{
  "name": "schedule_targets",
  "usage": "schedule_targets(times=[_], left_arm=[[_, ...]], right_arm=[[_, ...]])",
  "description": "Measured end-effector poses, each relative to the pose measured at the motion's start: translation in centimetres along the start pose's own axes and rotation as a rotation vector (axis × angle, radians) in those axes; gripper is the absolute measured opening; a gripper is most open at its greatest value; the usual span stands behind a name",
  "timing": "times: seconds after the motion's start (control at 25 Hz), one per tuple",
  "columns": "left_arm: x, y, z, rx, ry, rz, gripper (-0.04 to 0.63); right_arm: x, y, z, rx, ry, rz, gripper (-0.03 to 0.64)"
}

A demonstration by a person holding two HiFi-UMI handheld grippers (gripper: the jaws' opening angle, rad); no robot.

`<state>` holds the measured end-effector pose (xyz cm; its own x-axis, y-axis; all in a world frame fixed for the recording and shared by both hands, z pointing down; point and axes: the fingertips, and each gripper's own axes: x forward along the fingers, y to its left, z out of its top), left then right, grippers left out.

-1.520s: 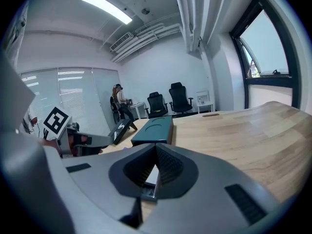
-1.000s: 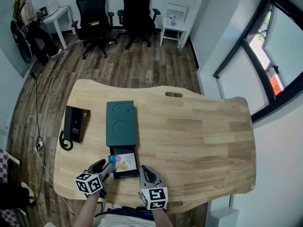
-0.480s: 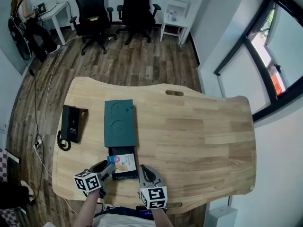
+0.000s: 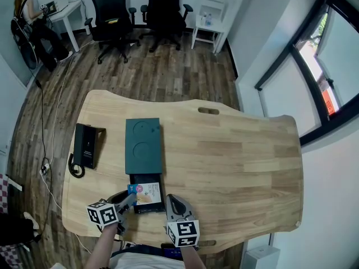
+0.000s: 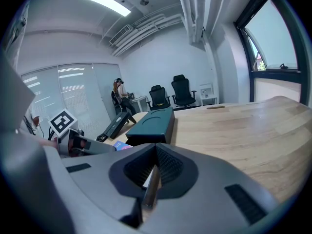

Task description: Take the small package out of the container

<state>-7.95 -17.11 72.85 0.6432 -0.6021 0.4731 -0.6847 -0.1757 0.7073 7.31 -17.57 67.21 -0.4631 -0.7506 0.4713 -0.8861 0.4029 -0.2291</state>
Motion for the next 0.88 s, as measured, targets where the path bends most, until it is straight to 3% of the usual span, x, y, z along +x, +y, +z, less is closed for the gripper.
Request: schedule_targets(times=[0.44,0.88], left_arm=[[-1.8,-0.5,1.3,-0.087,-0.061,-0.054,0.101],[-2.8,-1.9,2.9,-0.086,-0.097,-0.093,0.097]], right_arm=[[-0.4,1.4,0.3,-0.010,-0.009,0.011,0.003],[-1.6,2.3,2.0,-0.023,-0.047,0.001,0.003]])
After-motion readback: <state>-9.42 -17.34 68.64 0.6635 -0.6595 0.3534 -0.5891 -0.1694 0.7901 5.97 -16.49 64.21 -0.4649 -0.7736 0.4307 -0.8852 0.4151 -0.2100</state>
